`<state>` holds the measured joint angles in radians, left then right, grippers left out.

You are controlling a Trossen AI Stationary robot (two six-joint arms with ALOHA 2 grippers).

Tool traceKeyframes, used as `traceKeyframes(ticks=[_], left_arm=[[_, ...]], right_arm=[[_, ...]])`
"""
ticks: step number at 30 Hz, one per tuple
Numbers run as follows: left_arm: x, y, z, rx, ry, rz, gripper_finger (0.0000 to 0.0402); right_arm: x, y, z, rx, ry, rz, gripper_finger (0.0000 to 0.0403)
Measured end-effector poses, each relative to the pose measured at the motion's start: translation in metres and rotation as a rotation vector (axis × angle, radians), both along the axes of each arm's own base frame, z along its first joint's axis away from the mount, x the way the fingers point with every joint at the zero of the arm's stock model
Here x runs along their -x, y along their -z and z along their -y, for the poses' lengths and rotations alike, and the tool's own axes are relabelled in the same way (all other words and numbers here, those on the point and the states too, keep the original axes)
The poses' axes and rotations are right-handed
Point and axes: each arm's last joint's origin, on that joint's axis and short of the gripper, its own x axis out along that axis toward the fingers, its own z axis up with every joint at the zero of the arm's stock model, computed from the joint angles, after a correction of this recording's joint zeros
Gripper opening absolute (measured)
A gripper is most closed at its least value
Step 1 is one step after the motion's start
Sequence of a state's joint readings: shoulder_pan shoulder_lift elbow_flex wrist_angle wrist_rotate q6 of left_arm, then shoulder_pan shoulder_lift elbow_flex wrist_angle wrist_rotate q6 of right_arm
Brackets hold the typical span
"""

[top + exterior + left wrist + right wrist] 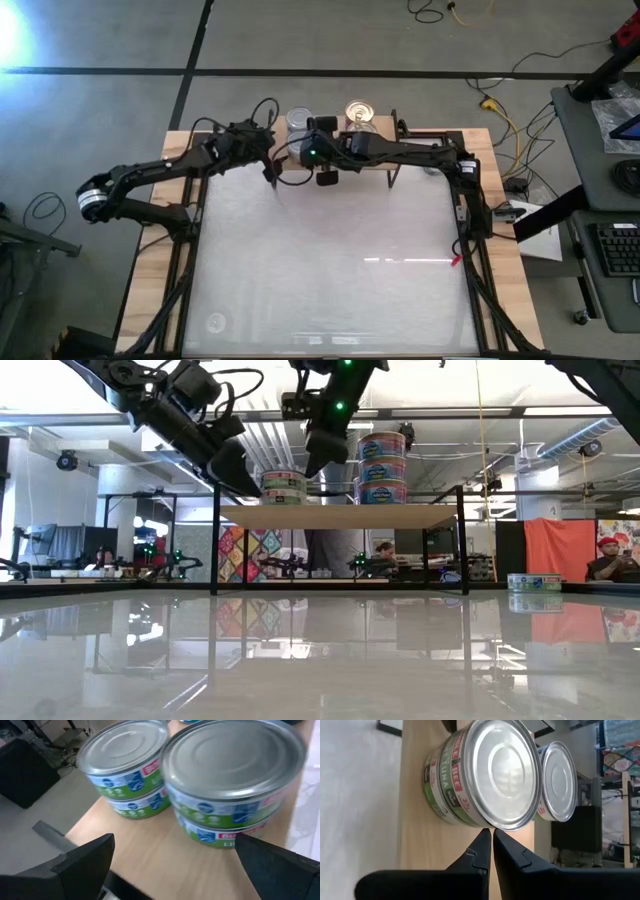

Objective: Stack canned seafood by type on shelf
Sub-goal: Stack the green tuna can on top of the other green tuna can on the shelf, then stack the green tuna can on top of the other green tuna cans on the shelf

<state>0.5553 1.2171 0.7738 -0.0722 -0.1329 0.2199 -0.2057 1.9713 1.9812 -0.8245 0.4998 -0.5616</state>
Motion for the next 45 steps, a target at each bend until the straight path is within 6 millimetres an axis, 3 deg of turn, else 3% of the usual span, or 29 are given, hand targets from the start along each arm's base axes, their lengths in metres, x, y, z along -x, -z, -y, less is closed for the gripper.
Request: traceKeyframes(ticks=[10, 17, 21, 26, 33, 39, 45], left_arm=[[-0.006, -0.002, 0.013, 0.011, 0.059, -0.014, 0.0398], [-0.003, -0.025, 0.016, 0.047, 0.059, -0.078, 0.0398], [0.005, -0.04, 0.024, 0.047, 0.088, -0.04, 0.0398], [0.016, -0.056, 0.056, 0.044, 0.194, 0.08, 0.0398], [0.021, -0.054, 0.118, 0.027, 0.475, 0.292, 0.0398], [0.02, -0.043, 0.159, 0.039, 0.523, 0.313, 0.0398], [0.018, -0.038, 0.186, 0.052, 0.544, 0.307, 0.0398]], right_arm=[[-0.004, -0.012, -0.014, 0.0, -0.043, 0.038, 0.0012], [0.0, -0.015, -0.013, 0.002, -0.028, 0.001, 0.0012], [0.01, -0.029, -0.022, 0.007, -0.018, 0.018, 0.0012], [0.021, -0.056, -0.05, -0.036, -0.088, 0.119, 0.0012], [0.03, -0.064, -0.112, -0.079, -0.234, 0.166, 0.0012], [0.053, -0.058, -0.154, -0.162, -0.256, 0.173, 0.0012], [0.088, -0.047, -0.175, -0.271, -0.186, 0.201, 0.0012]])
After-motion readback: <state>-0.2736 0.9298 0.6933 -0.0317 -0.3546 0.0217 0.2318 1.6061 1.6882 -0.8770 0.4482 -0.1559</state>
